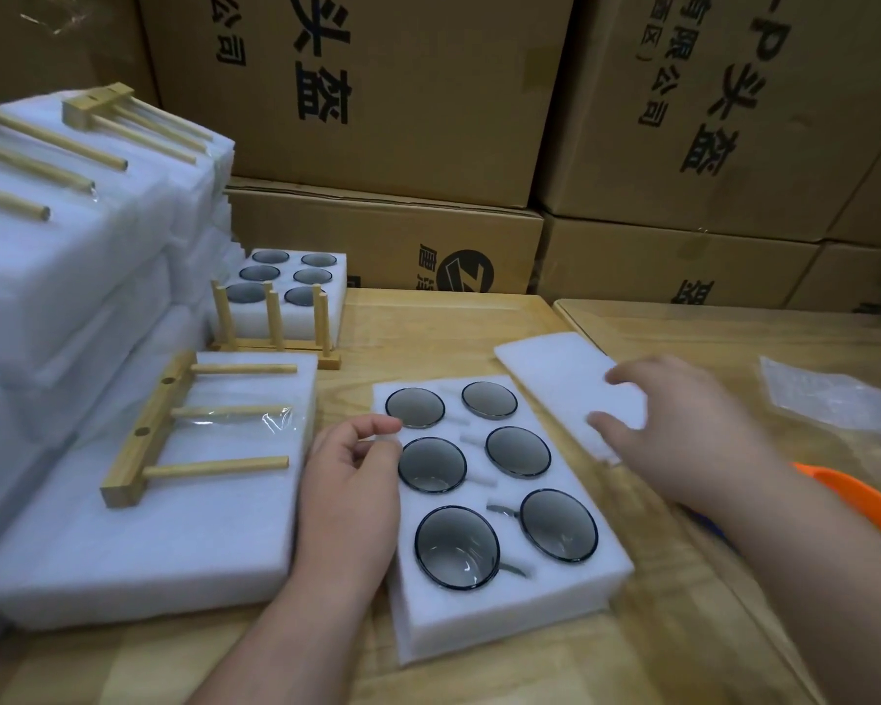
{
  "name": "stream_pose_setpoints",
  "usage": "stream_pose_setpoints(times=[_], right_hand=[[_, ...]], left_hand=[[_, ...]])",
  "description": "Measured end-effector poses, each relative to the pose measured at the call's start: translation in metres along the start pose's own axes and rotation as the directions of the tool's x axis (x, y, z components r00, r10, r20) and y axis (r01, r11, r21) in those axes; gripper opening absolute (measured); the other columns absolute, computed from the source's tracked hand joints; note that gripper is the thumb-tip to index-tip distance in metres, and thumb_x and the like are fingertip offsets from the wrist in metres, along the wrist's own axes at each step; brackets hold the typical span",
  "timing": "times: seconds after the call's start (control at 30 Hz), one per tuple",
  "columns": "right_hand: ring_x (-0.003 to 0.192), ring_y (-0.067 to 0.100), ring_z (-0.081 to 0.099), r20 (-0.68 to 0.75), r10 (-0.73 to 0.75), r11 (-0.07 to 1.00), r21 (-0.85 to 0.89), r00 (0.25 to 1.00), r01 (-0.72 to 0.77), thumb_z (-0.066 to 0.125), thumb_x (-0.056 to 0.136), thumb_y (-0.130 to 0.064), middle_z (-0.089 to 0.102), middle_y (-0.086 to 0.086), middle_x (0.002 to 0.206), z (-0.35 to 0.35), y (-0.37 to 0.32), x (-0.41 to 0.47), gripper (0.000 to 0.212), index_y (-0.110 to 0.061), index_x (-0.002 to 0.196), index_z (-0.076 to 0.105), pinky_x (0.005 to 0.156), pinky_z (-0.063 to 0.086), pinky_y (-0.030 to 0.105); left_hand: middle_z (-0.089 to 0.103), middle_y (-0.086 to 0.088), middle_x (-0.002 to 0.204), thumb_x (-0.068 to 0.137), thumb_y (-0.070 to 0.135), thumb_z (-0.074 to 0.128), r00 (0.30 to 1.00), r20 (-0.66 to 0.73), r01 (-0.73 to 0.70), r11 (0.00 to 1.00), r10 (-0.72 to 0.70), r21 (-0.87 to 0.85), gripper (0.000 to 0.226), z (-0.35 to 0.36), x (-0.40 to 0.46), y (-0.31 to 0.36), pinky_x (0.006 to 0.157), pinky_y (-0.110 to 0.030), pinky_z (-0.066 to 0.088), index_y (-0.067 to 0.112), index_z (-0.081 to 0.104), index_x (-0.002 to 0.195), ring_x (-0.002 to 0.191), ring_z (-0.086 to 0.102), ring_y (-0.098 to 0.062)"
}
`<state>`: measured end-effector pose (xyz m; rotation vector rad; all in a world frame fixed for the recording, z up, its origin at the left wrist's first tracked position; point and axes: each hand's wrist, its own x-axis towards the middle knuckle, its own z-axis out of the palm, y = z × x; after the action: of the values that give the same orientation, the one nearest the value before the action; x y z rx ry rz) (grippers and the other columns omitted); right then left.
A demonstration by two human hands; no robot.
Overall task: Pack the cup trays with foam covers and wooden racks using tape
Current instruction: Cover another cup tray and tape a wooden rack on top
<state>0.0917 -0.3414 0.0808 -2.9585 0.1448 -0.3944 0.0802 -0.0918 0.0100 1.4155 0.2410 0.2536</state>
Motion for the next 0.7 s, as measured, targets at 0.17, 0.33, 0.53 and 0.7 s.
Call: stream_pose_setpoints(times=[0.17, 0.33, 0.53, 0.7], right_hand=[[0.140, 0.025, 0.040, 0.195, 0.030, 0.997, -0.080, 0.980, -0.015, 0.051, 0.092, -0.064, 0.041, 0.000, 0.153, 0.043, -0.011, 0.042, 0.071, -0.024, 0.149, 0.041, 0.106, 0.043, 0.041], [0.141, 0.035, 0.035, 0.326, 0.181, 0.973, -0.194, 0.928, -0.122, 0.033, 0.079, -0.087, 0.026, 0.014, 0.160, 0.062, -0.008, 0.065, 0.099, -0.023, 0.153, 0.027, 0.105, 0.041, 0.048], [0.090, 0.024, 0.052, 0.286, 0.118, 0.956, -0.291, 0.951, -0.031, 0.041, 0.093, -0.062, 0.057, -0.003, 0.101, 0.062, -0.006, 0.074, 0.055, -0.023, 0.131, 0.047, 0.059, 0.040, 0.033], [0.092, 0.032, 0.060, 0.112, 0.081, 0.988, -0.136, 0.990, -0.065, 0.041, 0.104, -0.041, 0.068, 0.007, 0.109, 0.051, -0.013, 0.070, 0.038, -0.020, 0.135, 0.048, 0.077, 0.054, 0.040]], left_hand=[[0.070, -0.014, 0.105, 0.093, 0.008, 0.059, 1.000, 0.002, -0.013, 1.000, 0.013, -0.010, 0.021, -0.001, 0.001, -0.002, 0.087, -0.052, 0.053, 0.026, 0.071, 0.092, 0.086, 0.066, -0.027], [0.068, -0.011, 0.105, 0.093, 0.010, 0.059, 0.999, -0.003, -0.047, 0.999, 0.047, 0.015, 0.020, -0.002, 0.003, -0.004, 0.071, -0.032, 0.046, 0.026, 0.071, 0.092, 0.072, 0.058, -0.010], [0.066, -0.007, 0.099, 0.092, 0.009, 0.059, 0.998, 0.005, -0.055, 0.998, 0.055, 0.013, 0.030, -0.002, 0.002, -0.004, 0.066, -0.029, 0.042, 0.037, 0.070, 0.089, 0.064, 0.054, -0.002], [0.064, -0.006, 0.098, 0.092, 0.009, 0.058, 0.999, 0.003, -0.043, 0.999, 0.043, 0.019, 0.031, -0.002, 0.002, -0.004, 0.065, -0.029, 0.041, 0.037, 0.070, 0.088, 0.061, 0.052, -0.002]])
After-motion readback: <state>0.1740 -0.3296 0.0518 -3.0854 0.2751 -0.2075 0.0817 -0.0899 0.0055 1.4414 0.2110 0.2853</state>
